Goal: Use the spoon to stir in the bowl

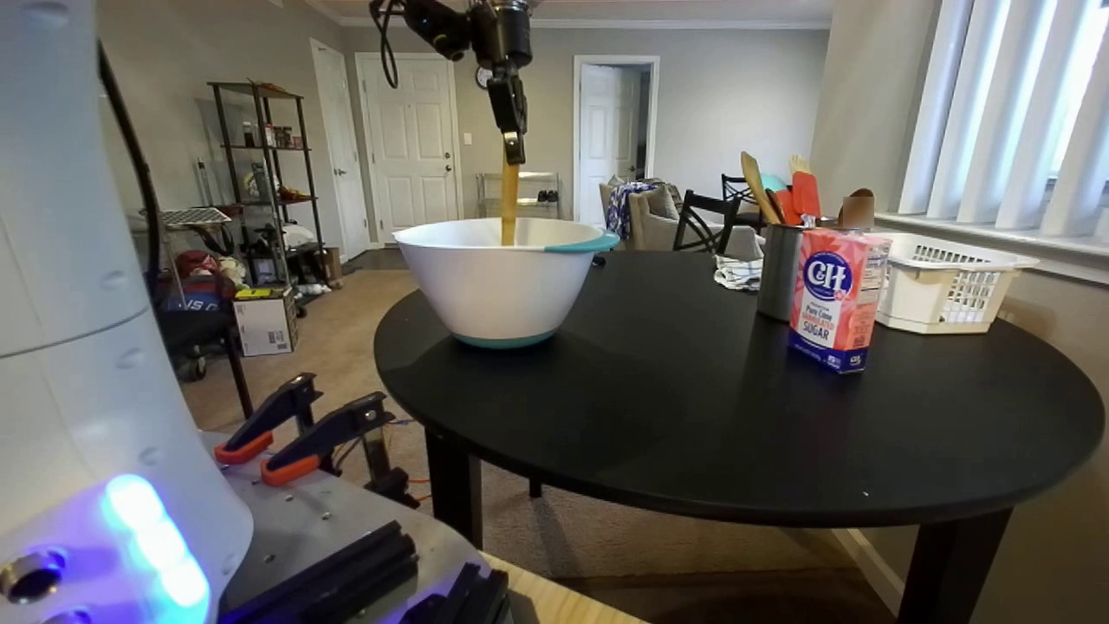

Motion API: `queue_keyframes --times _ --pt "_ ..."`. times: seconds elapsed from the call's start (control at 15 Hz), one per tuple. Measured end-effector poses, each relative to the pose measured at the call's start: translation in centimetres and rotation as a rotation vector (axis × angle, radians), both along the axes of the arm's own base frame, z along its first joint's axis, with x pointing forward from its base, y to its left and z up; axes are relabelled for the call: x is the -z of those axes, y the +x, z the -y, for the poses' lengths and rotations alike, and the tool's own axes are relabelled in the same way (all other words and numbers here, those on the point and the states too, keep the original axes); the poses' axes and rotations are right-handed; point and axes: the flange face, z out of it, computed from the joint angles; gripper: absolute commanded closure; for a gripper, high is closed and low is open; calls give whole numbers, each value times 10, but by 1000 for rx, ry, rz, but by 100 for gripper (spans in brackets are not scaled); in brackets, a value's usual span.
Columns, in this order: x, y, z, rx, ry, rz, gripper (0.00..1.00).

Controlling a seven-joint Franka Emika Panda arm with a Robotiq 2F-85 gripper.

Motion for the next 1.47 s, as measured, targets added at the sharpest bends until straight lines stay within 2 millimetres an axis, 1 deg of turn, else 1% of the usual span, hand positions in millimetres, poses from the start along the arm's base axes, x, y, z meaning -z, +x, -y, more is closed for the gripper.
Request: queue_keyframes --times 0.13,0.4,0.73,0.87,1.07,1.33,1.47 --pt "0 4 0 23 -7 41 97" --pt "5 9 1 75 -37 109 97" --pt "6 8 0 156 -57 150 97" --pt "7 6 -3 148 -64 147 97" --pt "6 3 -8 86 -84 101 97" --pt "10 -8 -7 -10 -138 -43 97" --pt "8 -11 -12 -53 -148 -79 97"
